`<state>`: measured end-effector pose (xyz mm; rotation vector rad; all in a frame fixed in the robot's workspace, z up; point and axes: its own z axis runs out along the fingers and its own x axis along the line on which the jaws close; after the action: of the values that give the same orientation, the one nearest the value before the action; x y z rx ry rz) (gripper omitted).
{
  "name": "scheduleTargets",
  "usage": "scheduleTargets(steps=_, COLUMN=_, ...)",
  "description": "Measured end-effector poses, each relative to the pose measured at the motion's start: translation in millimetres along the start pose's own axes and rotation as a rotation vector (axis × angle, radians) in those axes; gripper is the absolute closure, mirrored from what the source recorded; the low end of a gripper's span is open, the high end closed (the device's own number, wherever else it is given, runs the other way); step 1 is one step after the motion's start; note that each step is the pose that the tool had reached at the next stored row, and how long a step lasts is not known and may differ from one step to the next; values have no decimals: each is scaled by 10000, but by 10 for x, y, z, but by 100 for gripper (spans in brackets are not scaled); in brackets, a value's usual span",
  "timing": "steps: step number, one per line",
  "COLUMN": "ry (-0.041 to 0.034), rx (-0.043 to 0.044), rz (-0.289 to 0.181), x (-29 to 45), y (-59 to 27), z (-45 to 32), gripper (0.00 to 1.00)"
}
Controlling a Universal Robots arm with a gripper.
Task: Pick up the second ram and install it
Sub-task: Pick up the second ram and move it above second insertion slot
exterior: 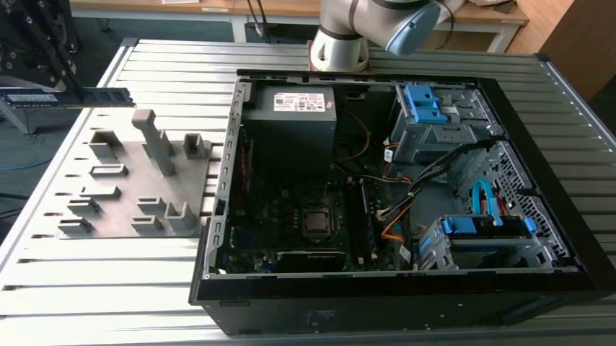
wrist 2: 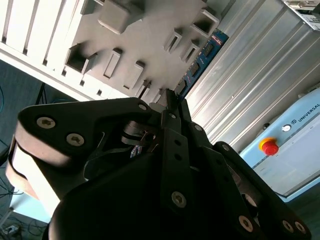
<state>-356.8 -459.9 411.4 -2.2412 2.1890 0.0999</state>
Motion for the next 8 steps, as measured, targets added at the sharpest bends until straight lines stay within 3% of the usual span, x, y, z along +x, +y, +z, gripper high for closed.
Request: scheduleTargets(steps=8, ry=0, rx=0, rz=-1, x=3, y=-127, z=-5, gripper=86)
